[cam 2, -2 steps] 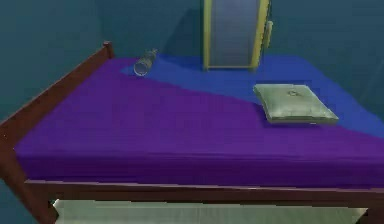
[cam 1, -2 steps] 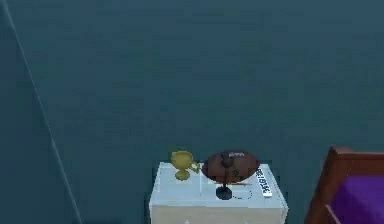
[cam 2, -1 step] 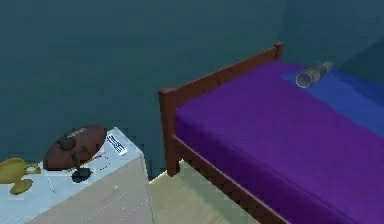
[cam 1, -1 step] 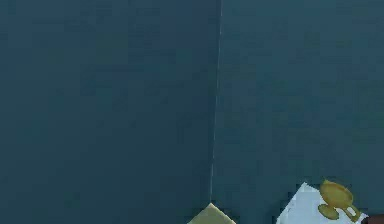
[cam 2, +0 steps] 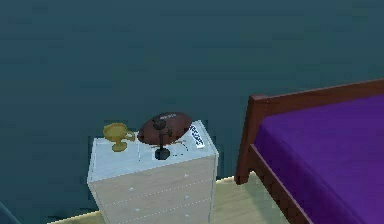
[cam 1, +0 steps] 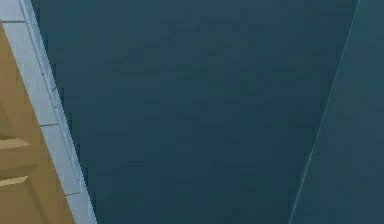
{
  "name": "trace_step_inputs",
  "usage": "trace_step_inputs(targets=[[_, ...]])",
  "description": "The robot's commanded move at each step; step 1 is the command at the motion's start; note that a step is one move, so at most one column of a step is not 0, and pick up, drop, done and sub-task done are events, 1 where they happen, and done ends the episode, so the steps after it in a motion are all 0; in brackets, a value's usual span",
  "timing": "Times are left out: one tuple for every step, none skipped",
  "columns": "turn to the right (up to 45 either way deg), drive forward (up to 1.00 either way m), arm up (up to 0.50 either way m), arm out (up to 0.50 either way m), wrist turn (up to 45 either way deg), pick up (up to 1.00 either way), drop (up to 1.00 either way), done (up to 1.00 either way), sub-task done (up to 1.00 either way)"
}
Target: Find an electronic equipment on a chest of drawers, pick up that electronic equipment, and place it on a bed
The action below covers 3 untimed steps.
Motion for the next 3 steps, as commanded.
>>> trace_step_inputs(targets=[[0.0,0.00,0.50,0.00,0.0,0.00,0.00,0.00,0.00],[0.0,0.00,0.28,0.00,0.0,0.00,0.00,0.00,0.00],[0.0,0.00,0.00,0.44,0.0,0.00,0.00,0.00,0.00]])
